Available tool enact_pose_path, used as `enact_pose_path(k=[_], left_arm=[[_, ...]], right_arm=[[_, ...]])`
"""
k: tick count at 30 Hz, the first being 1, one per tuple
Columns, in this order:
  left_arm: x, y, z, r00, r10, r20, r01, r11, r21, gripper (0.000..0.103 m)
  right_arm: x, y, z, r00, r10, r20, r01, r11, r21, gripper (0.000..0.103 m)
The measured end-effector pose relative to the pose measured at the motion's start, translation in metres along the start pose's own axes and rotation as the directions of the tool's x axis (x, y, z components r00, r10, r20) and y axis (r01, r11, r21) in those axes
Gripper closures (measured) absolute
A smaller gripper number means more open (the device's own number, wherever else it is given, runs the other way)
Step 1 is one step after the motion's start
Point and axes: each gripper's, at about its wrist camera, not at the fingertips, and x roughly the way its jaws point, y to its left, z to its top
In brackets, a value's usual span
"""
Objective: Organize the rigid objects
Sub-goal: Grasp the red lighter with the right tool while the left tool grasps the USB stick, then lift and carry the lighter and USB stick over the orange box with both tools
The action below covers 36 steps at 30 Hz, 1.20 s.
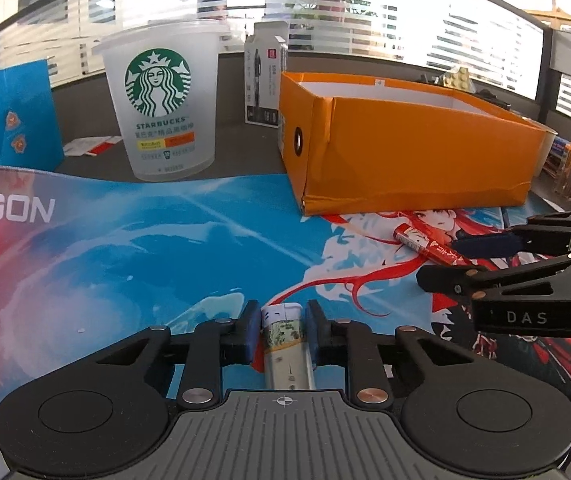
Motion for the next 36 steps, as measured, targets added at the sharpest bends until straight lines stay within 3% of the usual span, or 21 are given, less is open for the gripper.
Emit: enact_pose_path(k=[3, 5, 12, 36], left_arm=[[-0.001, 0.002, 0.0, 1.0, -0.007, -0.002, 0.007, 1.0, -0.01, 0.082], [-0.001, 0.003, 0.001, 1.0, -0.011, -0.008, 0.011, 1.0, -0.015, 0.082], [-0.001, 0.005, 0.006, 0.999, -0.018, -0.03, 0.017, 0.999, -0.03, 0.082], [-0.019, -0.014, 0.04, 0.997, -0.046, 0.064, 0.045, 0.999, 0.029, 0.082]], right_arm=[[-0.001, 0.006, -0.001, 1.0, 0.002, 0.011, -0.001, 1.0, -0.009, 0.08], [-0.002, 0.006, -0.001, 1.0, -0.004, 0.015, 0.004, 1.0, -0.004, 0.085], [-0.008, 0.003, -0.002, 1.0, -0.011, 0.009, 0.011, 1.0, 0.016, 0.085], [-0.052, -0.008, 0.014, 0.989, -0.088, 0.122, 0.084, 0.996, 0.037, 0.085]])
